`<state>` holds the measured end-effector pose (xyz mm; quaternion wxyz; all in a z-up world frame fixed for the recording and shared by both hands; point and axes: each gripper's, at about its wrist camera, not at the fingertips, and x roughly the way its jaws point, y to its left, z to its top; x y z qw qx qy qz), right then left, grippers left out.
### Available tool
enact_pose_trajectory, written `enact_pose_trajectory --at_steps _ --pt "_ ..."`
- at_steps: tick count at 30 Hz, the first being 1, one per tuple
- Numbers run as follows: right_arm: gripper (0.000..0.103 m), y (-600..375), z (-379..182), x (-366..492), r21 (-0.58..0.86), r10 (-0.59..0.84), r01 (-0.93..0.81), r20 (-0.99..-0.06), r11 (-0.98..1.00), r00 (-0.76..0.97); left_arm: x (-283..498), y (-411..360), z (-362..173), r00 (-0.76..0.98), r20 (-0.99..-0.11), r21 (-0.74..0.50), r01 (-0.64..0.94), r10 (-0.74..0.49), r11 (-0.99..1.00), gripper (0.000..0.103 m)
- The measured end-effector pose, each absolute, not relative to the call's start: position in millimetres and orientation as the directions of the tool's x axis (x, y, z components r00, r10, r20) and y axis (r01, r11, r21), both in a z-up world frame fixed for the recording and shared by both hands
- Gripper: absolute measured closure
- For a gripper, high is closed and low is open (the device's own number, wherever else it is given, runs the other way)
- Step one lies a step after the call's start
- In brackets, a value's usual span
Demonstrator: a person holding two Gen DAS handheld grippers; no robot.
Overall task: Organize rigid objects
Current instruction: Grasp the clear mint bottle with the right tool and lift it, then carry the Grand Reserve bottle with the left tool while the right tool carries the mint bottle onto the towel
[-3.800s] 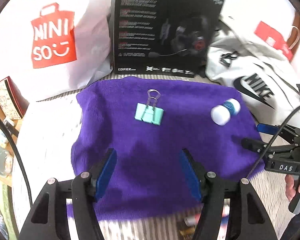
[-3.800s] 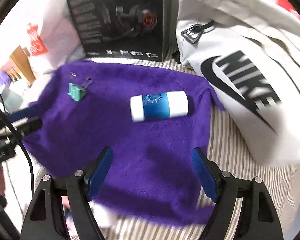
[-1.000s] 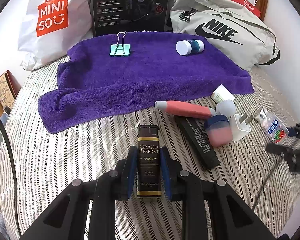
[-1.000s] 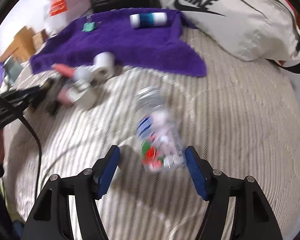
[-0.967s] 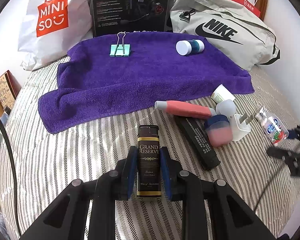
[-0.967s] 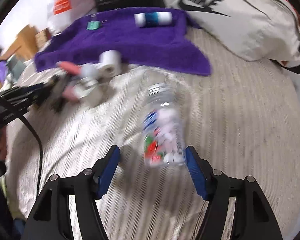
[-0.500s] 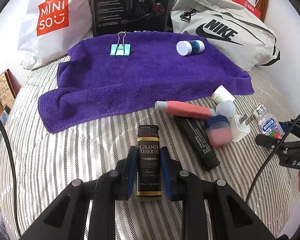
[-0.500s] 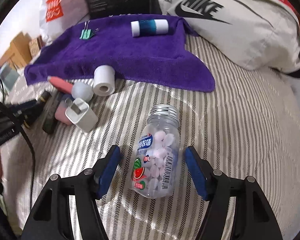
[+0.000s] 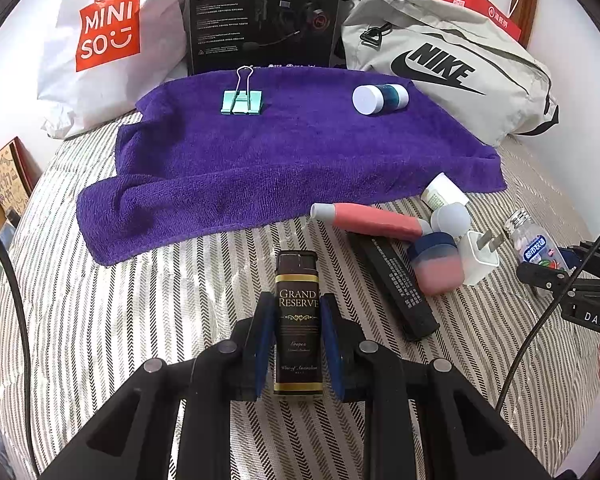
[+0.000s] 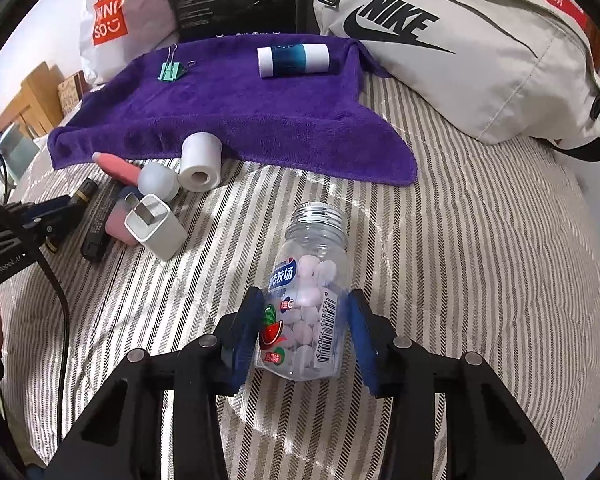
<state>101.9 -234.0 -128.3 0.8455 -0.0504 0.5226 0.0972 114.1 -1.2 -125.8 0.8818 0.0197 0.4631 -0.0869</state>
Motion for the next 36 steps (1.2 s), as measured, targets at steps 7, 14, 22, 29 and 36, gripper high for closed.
enact_pose_trajectory --at_steps 7,14,22,29,36 --pt "0.060 -236.7 -128.9 102.3 0.035 0.134 -0.229 -0.890 0.973 0.435 112.5 -2.7 -125.2 0.561 -0.817 -0.044 0.171 -0.134 0.984 0.080" --pt "0.061 -245.3 -122.1 97.8 0.090 0.184 -0.234 -0.889 0.968 0.420 108.1 6.9 -119.2 0.558 -0.818 -0.068 0.152 -0.142 0.986 0.080" --pt "0.061 -249.5 -126.3 98.7 0.098 0.188 -0.229 -0.892 0.968 0.410 106.8 11.1 -112.1 0.558 -0.817 -0.075 0.146 -0.145 0.986 0.080" --pt "0.060 -238.8 -128.9 97.1 0.022 0.134 -0.252 -0.889 0.967 0.438 110.5 4.9 -119.4 0.541 -0.828 -0.079 0.153 -0.150 0.985 0.080" --pt "0.061 -251.3 -124.6 96.4 0.099 0.200 -0.249 -0.883 0.963 0.424 110.3 4.3 -121.0 0.537 -0.830 -0.081 0.154 -0.152 0.985 0.080"
